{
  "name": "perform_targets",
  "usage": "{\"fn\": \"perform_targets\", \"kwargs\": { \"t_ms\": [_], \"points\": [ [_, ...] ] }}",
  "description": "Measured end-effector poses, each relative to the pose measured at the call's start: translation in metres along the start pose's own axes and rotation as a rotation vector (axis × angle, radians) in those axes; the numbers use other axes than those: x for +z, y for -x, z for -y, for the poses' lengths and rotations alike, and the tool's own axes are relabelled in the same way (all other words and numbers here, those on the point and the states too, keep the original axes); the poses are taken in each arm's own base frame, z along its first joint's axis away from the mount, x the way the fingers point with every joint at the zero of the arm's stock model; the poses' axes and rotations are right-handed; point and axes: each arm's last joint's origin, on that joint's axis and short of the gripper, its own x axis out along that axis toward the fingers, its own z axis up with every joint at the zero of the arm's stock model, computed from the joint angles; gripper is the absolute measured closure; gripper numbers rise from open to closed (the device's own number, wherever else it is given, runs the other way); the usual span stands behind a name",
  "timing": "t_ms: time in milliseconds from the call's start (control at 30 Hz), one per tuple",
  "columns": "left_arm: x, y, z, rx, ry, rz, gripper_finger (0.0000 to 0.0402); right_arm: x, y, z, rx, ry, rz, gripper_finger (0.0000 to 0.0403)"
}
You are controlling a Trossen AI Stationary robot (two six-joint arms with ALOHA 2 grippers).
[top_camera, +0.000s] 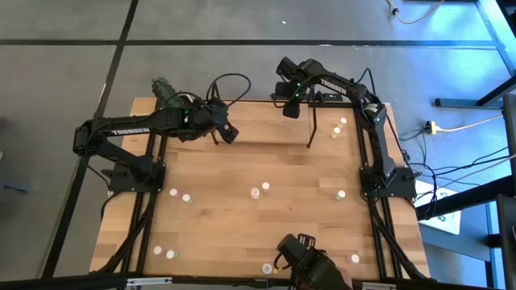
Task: Pick and place medicine bottles onto shelf by color
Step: Put the right white pill bottle on the shelf
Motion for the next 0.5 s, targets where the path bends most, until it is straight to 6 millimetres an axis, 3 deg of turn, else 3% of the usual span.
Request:
{"fn": "perform_targets", "kwargs": {
  "t_ms": [233, 500],
  "points": [
    [0.0000, 0.0000, 0.0000, 0.000, 0.000, 0.000, 0.0401, 0.0001, 0.0000, 0.0001, -0.002, 0.000, 0.000, 0.0240],
    [0.0000, 0.0000, 0.0000, 0.000, 0.000, 0.000, 0.0401, -0.0008, 0.0001, 0.0011, -0.006, -0.002, -0.005, 0.0189]
  ]
}}
